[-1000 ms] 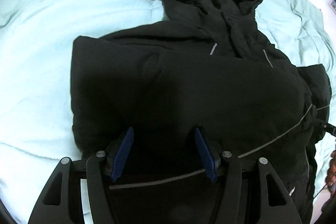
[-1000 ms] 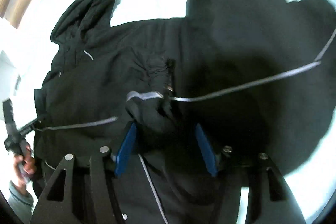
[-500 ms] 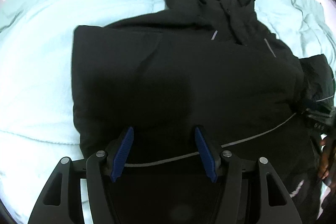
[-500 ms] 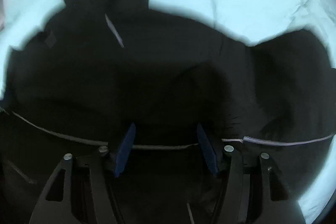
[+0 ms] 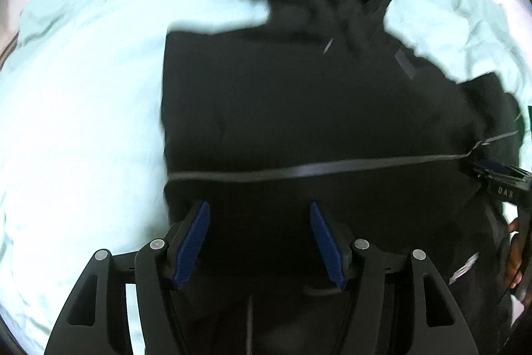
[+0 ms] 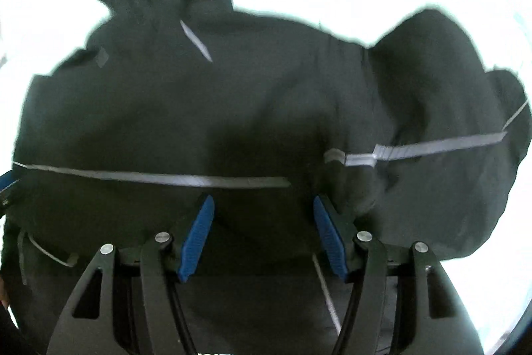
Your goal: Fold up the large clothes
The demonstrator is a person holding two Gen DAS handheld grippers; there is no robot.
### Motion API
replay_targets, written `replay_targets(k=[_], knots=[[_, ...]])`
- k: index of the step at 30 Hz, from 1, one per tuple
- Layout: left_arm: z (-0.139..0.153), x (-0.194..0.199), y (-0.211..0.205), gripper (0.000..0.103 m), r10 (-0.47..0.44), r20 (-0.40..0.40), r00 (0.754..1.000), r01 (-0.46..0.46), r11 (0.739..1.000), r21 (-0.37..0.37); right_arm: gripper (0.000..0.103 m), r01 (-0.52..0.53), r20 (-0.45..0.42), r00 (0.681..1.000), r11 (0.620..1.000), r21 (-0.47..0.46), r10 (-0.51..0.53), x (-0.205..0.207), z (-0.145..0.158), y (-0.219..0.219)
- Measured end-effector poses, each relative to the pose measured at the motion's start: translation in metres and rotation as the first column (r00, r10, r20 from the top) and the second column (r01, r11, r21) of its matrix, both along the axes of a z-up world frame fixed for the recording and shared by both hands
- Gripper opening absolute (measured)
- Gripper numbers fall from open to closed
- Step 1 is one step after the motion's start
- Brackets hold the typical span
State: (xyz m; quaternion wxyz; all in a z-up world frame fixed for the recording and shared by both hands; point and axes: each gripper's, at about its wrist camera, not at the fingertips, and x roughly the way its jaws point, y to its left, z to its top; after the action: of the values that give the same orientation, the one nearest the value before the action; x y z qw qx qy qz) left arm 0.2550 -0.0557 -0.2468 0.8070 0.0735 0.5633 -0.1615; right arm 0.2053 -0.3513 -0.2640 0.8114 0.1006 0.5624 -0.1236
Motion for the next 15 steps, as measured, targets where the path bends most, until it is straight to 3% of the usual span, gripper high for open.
replay_targets(k=[1,3,5,8,12,15], knots=[[-0.008,-0.001,0.001,0.064,0.001,-0.017,1.0,0.0,1.0,0.005,0.066,0.013,-0.027,1.0,0.999,0.053,-0.011,0.003,-0.019,-0.006],[-0.009,0.0,-0.001,0.064,-0.003,-0.018,1.0,0.003,1.0,0.029,0.066,0.03,-0.033,0.999,0.996,0.082,-0.028,0.006,-0.023,-0.018],[0.007,-0.002,-0.004,0.064,-0.008,0.0,1.0,0.008,0.999,0.035,0.066,0.052,-0.059,0.997,0.995,0.08,-0.047,0.008,-0.008,-0.019],[0.036,-0.016,0.007,0.064,-0.015,0.024,1.0,0.016,0.999,-0.038,0.066,0.053,0.016,0.998,0.99,0.131,-0.055,-0.007,0.029,-0.014],[0.066,-0.05,0.03,0.065,-0.019,0.039,0.999,0.023,0.994,-0.109,0.066,0.08,0.075,0.993,0.983,0.166,-0.094,-0.059,0.067,-0.006],[0.082,-0.081,0.038,0.065,-0.033,0.053,0.998,0.041,0.987,-0.153,0.066,0.113,0.098,0.986,0.974,0.196,-0.134,-0.096,0.079,0.002]])
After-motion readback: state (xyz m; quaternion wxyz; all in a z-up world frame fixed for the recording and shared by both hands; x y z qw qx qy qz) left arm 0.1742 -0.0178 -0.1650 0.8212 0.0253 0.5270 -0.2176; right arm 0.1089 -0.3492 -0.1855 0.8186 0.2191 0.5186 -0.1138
